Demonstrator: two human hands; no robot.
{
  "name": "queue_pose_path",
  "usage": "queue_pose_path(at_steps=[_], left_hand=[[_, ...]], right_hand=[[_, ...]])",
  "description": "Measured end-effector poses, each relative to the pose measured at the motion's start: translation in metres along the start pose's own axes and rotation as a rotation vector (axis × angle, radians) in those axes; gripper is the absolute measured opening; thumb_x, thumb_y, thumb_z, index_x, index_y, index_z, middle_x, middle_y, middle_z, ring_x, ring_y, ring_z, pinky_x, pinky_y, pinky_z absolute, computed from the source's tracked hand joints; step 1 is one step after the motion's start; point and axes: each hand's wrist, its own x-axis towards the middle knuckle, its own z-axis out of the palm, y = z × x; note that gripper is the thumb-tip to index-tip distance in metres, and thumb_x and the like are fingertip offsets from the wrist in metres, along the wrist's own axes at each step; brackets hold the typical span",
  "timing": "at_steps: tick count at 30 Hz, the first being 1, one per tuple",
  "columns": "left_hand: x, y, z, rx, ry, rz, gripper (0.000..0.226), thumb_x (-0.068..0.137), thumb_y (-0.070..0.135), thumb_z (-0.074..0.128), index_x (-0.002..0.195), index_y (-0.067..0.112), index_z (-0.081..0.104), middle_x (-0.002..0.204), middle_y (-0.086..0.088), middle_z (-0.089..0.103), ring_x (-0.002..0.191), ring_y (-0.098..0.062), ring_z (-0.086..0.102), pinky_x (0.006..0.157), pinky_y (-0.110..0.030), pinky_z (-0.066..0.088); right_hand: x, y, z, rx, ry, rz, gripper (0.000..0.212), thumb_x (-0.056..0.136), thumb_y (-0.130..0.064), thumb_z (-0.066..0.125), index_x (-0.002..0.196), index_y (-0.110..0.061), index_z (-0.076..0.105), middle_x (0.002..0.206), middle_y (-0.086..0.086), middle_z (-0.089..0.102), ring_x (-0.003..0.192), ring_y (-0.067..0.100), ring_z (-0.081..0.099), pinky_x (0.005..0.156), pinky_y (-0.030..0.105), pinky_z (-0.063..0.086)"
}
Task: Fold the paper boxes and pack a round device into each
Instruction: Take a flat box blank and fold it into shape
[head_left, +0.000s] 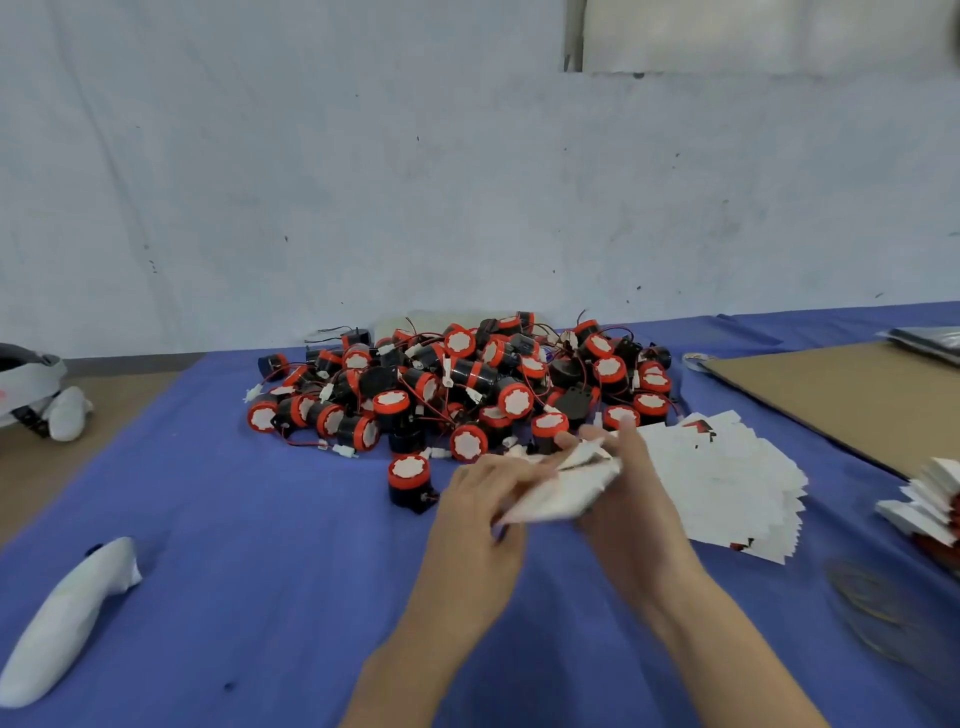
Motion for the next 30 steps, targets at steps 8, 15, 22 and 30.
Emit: queue_pose_path(at_steps=[8,15,22,30], left_hand=[[-0.008,-0.046,-0.011,0.713,-0.008,0.244,0.078,0.067,0.005,0.088,0.130,0.038,0.055,0.142,-0.002,0.046,0.137,-0.028,0.033,0.118,-0.055,0.022],[0.011,-0.042,-0.011,-0.184,0.237,-0.531,0.045,0.102,0.039,0.047,0.145,0.048,0.035,0.135,0.032,0.046,0.116,0.016,0.047,0.078,-0.007,0.041],[0.023,-0.046,-0.007,-0.392,0.229,-0.634,0.037,0.099,0.036,0.055,0.130,0.050,0.040,0.112,0.026,0.064,0.086,0.018,0.060,0.056,-0.004,0.045],[0.016,-0.028,-0.005,-0.542,0.007,-0.422,0.076,0.074,0.061,0.068,0.140,0.051,0.032,0.117,0.038,0.060,0.106,0.016,0.058,0.074,-0.004,0.049]], right_hand=[[0.011,0.014,-0.036,-0.182,-0.056,0.001,0.042,0.095,0.007,0.056,0.123,-0.024,0.065,0.112,0.010,0.076,0.105,0.028,0.072,0.088,0.040,0.060],[0.025,0.033,-0.026,-0.349,-0.019,-0.225,0.058,0.097,0.012,0.048,0.132,-0.032,0.059,0.118,-0.002,0.073,0.116,0.018,0.066,0.101,0.038,0.050],[0.028,0.053,0.000,-0.487,-0.117,-0.331,0.068,0.096,-0.001,0.060,0.148,-0.038,0.035,0.125,-0.025,0.064,0.112,-0.011,0.059,0.079,0.007,0.050],[0.019,0.067,0.010,-0.633,-0.183,-0.466,0.081,0.090,-0.014,0.074,0.142,-0.061,0.036,0.144,-0.036,0.042,0.130,-0.013,0.045,0.087,0.005,0.047]])
